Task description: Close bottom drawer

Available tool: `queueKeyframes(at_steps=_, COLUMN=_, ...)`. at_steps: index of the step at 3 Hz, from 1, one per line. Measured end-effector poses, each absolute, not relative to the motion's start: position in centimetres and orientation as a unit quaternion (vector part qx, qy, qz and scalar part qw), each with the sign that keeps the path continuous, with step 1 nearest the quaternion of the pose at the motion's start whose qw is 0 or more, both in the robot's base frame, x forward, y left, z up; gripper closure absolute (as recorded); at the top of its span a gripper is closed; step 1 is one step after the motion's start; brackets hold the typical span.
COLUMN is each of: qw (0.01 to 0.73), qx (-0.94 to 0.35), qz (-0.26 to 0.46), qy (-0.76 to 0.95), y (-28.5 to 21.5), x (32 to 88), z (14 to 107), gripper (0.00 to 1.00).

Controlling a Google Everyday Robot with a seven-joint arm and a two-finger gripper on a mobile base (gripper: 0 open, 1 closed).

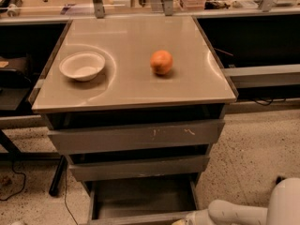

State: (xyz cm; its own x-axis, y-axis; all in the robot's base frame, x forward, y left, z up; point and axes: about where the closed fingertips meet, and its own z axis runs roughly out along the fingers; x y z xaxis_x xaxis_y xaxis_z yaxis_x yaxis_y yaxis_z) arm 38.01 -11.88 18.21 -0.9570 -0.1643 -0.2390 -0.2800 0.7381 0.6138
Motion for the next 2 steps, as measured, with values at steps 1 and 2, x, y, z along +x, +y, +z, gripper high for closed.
queueKeyframes(at_steps=1, qw=0.106, qx=-0.127, qz=0.331, qy=0.929, y=-11.44, x=41.82, z=17.94, gripper=1.0)
queueKeyframes(at_steps=2, qw=0.105, qx=-0.127, qz=0.331, qy=0.929, y=-11.43, x=41.83, z=17.94, gripper=1.0)
